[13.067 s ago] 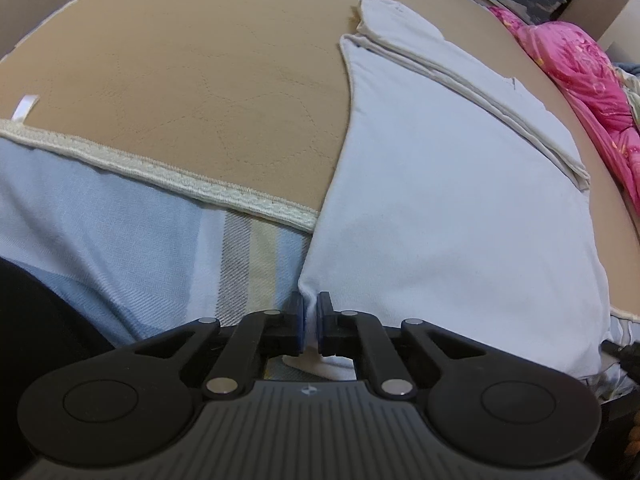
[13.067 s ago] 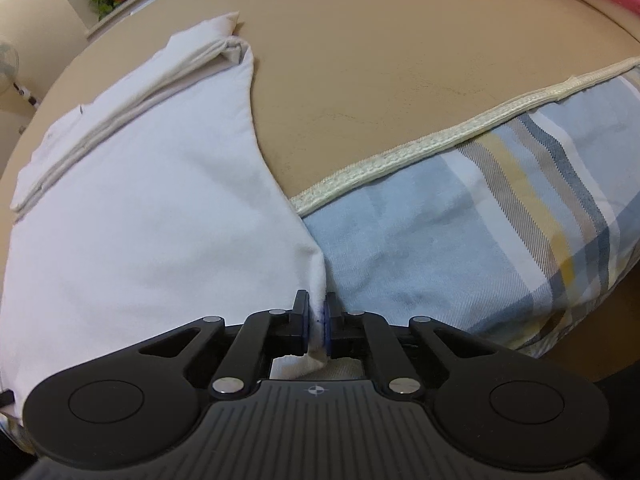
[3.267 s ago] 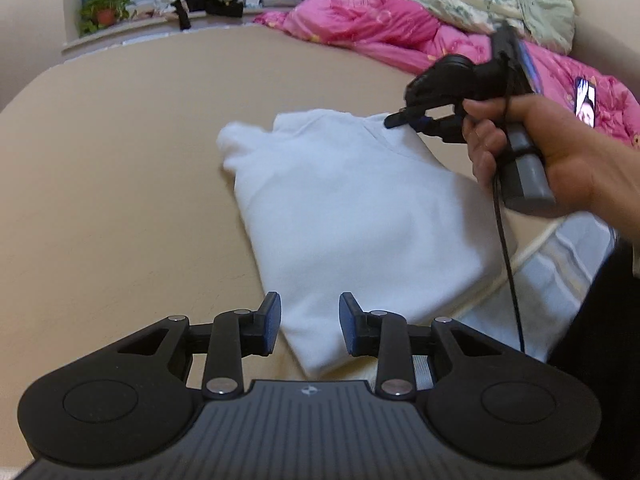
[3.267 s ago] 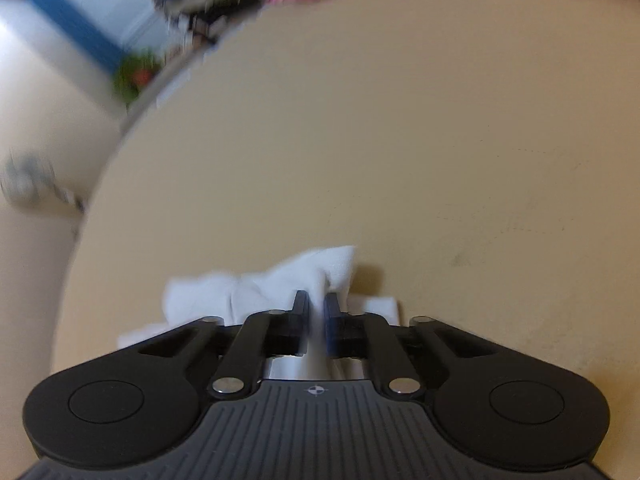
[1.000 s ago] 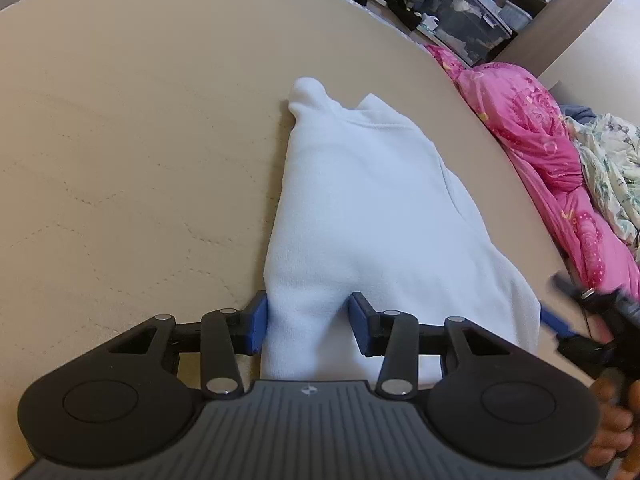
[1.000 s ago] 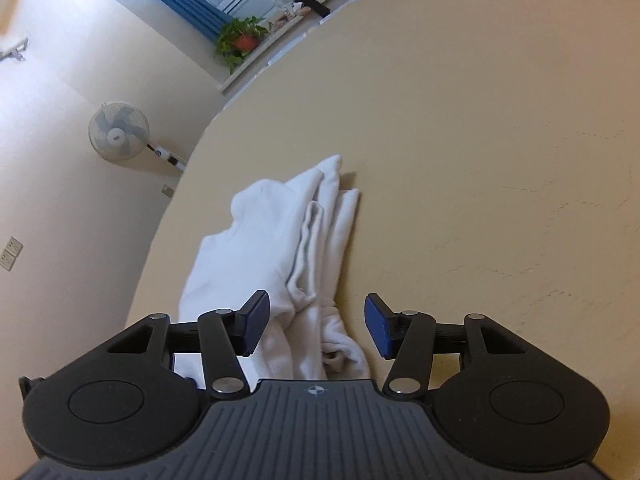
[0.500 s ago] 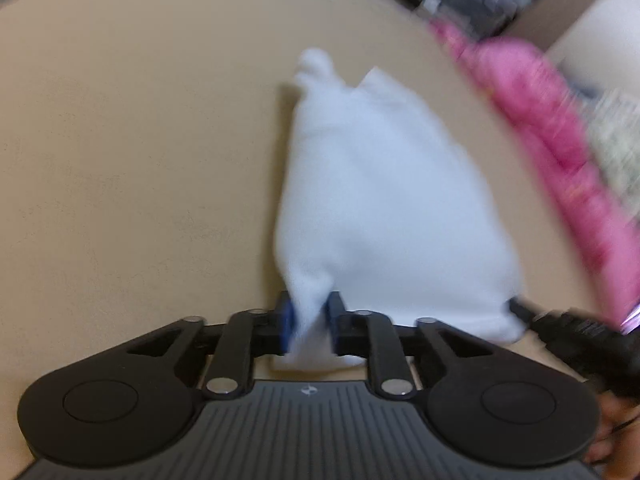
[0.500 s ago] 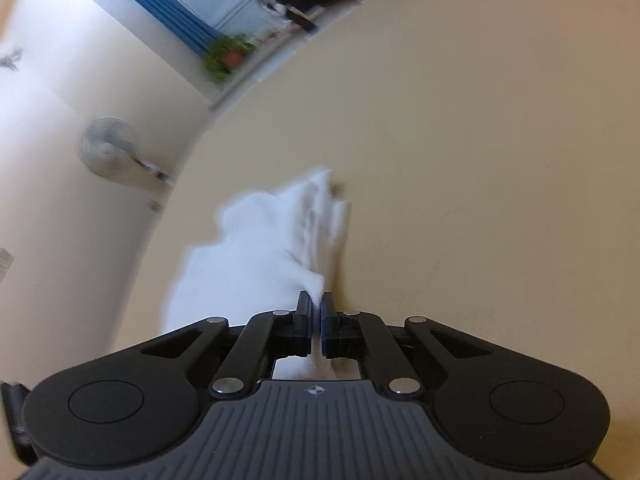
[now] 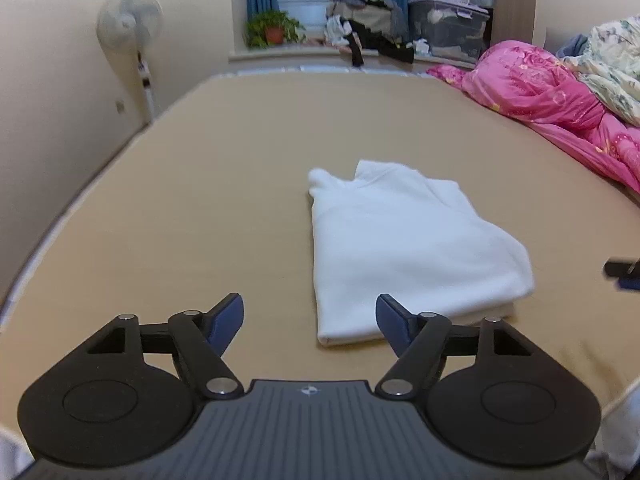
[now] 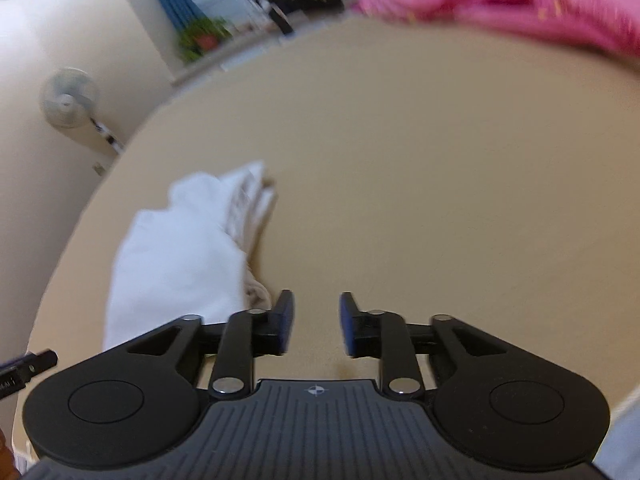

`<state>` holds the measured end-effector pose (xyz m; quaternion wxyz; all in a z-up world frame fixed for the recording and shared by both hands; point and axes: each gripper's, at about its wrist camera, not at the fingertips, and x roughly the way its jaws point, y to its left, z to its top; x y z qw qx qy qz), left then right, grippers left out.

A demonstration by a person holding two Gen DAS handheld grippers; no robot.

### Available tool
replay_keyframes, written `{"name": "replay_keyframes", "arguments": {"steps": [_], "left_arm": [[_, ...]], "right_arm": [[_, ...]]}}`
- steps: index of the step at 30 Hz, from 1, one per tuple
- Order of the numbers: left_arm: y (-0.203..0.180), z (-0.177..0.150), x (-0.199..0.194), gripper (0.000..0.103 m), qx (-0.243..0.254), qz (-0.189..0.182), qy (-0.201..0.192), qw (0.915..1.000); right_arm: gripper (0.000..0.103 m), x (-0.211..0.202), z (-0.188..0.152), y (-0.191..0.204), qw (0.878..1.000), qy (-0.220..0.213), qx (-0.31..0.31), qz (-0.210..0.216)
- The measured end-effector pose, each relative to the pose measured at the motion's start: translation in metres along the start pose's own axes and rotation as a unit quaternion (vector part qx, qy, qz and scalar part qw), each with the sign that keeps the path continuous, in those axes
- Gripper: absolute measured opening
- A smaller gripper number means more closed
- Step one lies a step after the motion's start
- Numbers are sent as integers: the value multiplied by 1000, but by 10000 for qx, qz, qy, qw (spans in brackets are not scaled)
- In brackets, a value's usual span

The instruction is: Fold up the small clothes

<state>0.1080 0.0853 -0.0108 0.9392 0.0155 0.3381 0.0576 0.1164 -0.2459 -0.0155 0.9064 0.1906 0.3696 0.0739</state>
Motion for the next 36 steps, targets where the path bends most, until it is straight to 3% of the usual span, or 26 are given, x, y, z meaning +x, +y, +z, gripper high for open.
{"name": "replay_keyframes", "arguments": {"steps": [1, 2, 6, 10, 12, 17, 21, 24, 27, 29, 31, 36], "left_arm": [[-6, -1, -10, 85, 19, 34, -21, 10000], [-11, -3, -20, 86, 29, 71, -29, 10000], [-26, -10, -60, 87, 10, 84, -96, 9999], [-34, -16, -99, 91, 3, 62, -150, 9999], [-34, -17, -113, 103, 50, 25, -248, 9997], [-28, -21, -115, 103, 186, 2, -577, 9982], [-18, -47, -89, 103, -177, -56, -843, 9963], [-21, -54, -62, 102, -398, 155, -424, 9982], [-28, -50, -57, 102, -354, 192, -539, 9977], [-35, -50, -50, 102, -110, 218, -488, 9985], [-38, -49, -43, 102, -29, 117, -301, 9995], [-43, -51, -37, 102, -20, -72, -296, 9995]], "right_arm": [[59, -12, -1, 3, 9999, -137, -53, 31], [61, -28, -3, 6, 9994, -291, -139, 78], [89, -76, -18, 27, 9947, -810, -600, 215], [100, -117, -44, 44, 9847, -1235, -1206, 242], [100, -112, -57, 55, 9829, -1158, -1406, 283], [100, -99, -61, 66, 9868, -855, -1335, 324], [100, -100, -55, 78, 9888, -768, -1267, 185], [102, -96, -66, 80, 9864, -876, -1371, 220], [100, -68, -73, 81, 9882, -469, -1456, -112], [100, -63, -68, 81, 9906, -476, -1279, 70], [100, -55, -68, 86, 9891, -455, -1404, 9], [100, -40, -70, 94, 9884, -254, -1497, -36]]}}
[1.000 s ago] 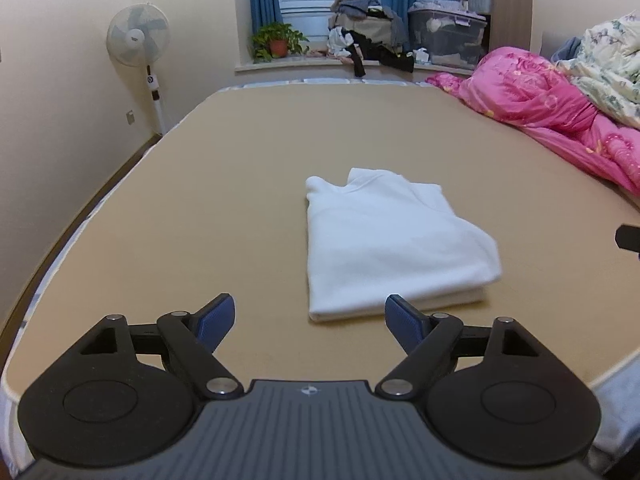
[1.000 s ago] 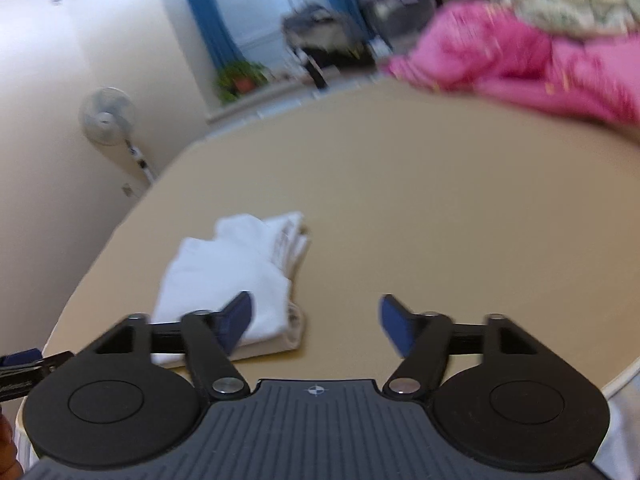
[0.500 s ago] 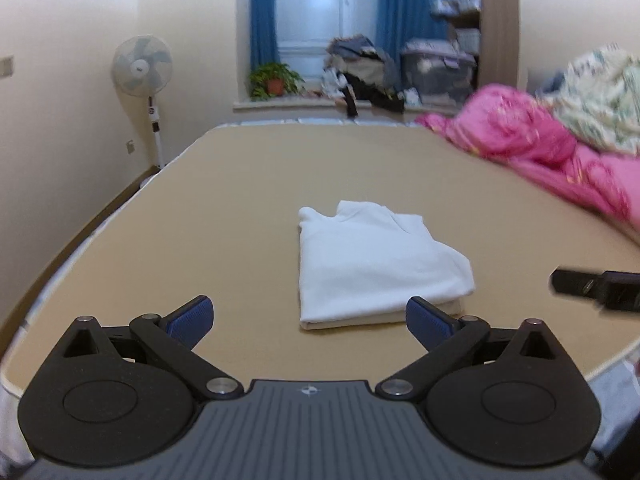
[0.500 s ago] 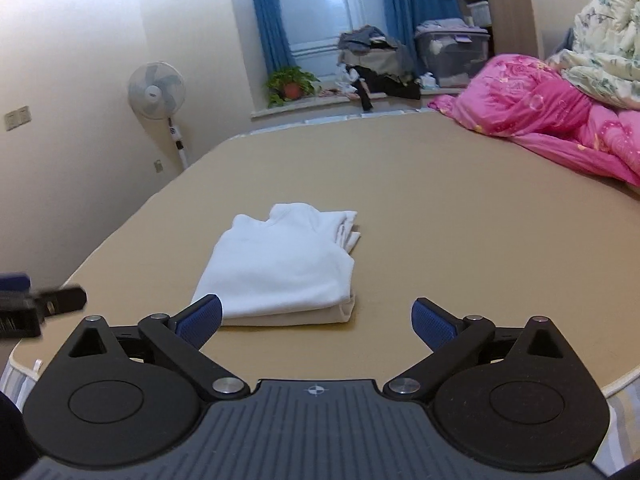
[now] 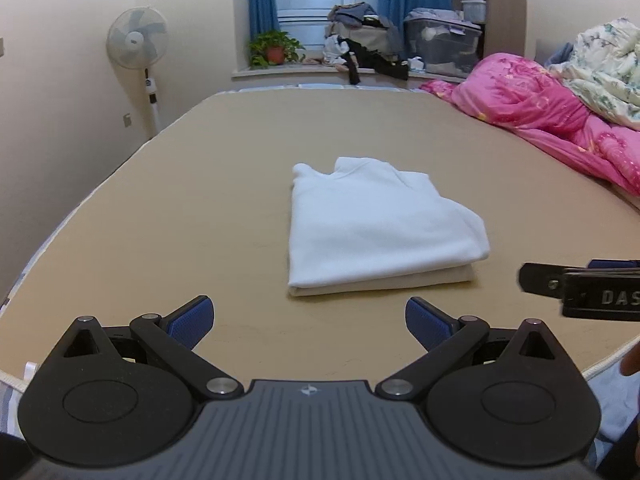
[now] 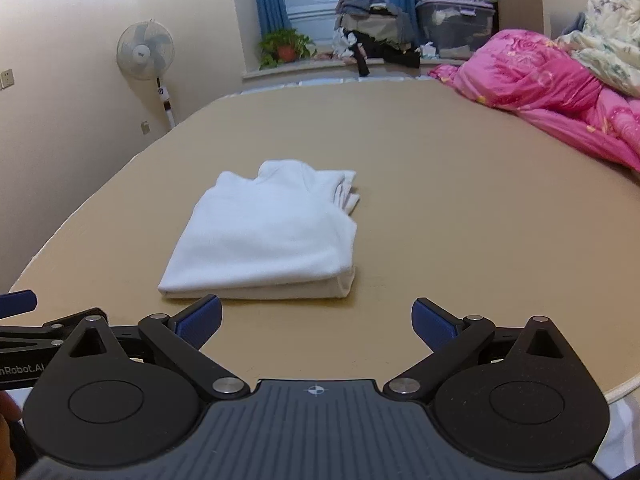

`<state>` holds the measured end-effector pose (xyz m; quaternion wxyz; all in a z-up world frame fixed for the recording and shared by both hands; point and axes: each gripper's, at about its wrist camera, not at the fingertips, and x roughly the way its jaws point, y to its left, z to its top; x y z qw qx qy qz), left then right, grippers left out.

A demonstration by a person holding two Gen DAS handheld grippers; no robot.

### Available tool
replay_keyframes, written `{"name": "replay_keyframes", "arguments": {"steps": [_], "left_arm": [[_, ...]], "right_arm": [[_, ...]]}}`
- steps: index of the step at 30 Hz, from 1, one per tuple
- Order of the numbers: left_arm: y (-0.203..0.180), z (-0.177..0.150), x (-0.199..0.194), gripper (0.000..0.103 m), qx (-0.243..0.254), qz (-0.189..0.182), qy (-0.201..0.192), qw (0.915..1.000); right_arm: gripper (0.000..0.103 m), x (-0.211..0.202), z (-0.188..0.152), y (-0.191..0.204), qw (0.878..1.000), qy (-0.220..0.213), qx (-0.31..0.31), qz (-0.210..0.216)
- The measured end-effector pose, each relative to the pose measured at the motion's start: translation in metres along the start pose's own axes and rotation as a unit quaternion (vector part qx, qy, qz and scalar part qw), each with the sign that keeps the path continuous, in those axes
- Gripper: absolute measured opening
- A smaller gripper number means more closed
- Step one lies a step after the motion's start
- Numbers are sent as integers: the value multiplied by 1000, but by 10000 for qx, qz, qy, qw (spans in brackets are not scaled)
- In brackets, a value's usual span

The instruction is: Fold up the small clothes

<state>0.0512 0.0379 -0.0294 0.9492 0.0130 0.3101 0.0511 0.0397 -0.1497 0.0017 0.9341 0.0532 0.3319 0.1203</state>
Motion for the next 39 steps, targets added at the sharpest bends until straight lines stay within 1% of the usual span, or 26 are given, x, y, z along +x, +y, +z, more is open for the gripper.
{"name": "replay_keyframes", "arguments": {"steps": [3, 6, 11, 16, 28, 39], "left_arm": [[-1, 0, 3, 102, -32, -39, 12, 10000], [-1, 2, 7, 102, -105, 11, 38, 9999], [4, 4, 12, 102, -294, 27, 167, 9994], [6, 4, 10, 102, -402, 46, 193, 9990], [5, 3, 7, 102, -403, 38, 153, 9991], [3, 2, 5, 102, -350, 30, 120, 9993]], "right_arm": [[100, 4, -1, 5, 9999, 45, -88, 48], [100, 8, -3, 9, 9997, 66, -232, 57], [100, 12, -4, 11, 9996, 96, -256, 77], [100, 10, -5, 14, 9994, 64, -315, 102], [101, 1, -6, 19, 9989, -103, -431, 173], [101, -1, -4, 18, 9988, -108, -420, 206]]}}
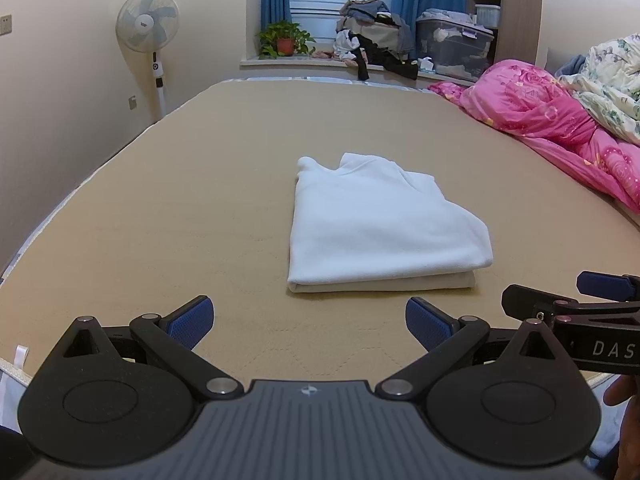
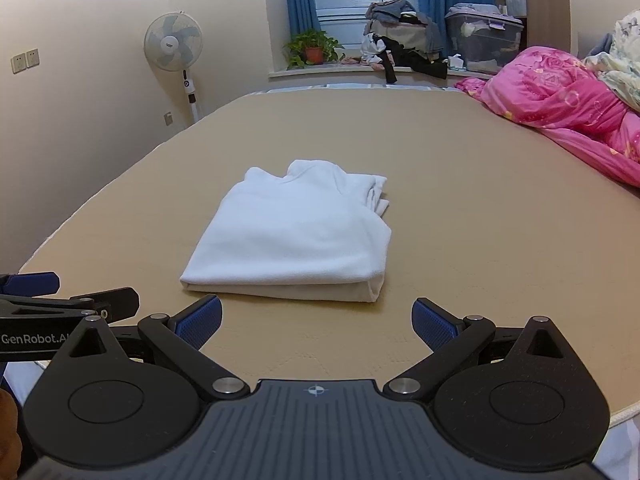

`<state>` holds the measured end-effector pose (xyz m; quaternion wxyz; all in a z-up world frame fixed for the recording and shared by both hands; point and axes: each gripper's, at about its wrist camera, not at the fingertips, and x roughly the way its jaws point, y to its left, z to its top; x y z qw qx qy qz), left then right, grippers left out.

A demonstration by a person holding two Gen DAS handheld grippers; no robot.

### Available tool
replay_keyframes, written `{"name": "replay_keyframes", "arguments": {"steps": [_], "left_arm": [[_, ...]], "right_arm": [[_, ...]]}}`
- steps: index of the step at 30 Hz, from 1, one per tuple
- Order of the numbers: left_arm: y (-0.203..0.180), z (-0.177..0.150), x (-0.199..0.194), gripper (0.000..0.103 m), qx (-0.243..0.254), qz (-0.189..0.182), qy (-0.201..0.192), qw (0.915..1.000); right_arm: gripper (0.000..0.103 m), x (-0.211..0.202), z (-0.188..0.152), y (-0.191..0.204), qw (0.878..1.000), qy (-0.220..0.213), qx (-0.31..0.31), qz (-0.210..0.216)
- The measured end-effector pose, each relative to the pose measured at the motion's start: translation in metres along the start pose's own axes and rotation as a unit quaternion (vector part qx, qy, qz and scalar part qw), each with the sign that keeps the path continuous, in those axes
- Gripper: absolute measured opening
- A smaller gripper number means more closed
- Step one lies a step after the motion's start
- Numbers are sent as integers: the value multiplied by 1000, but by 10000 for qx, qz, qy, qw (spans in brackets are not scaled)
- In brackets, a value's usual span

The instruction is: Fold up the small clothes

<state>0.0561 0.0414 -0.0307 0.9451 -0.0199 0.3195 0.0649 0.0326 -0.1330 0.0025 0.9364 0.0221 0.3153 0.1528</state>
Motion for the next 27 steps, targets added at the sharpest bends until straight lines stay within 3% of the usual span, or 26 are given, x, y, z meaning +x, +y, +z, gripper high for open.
{"name": "replay_keyframes", "arguments": {"steps": [27], "left_arm": [[-2, 1, -3, 102, 37, -16, -75, 10000]], "right_arm": [[101, 0, -2, 3, 10000, -18, -72, -7]]}}
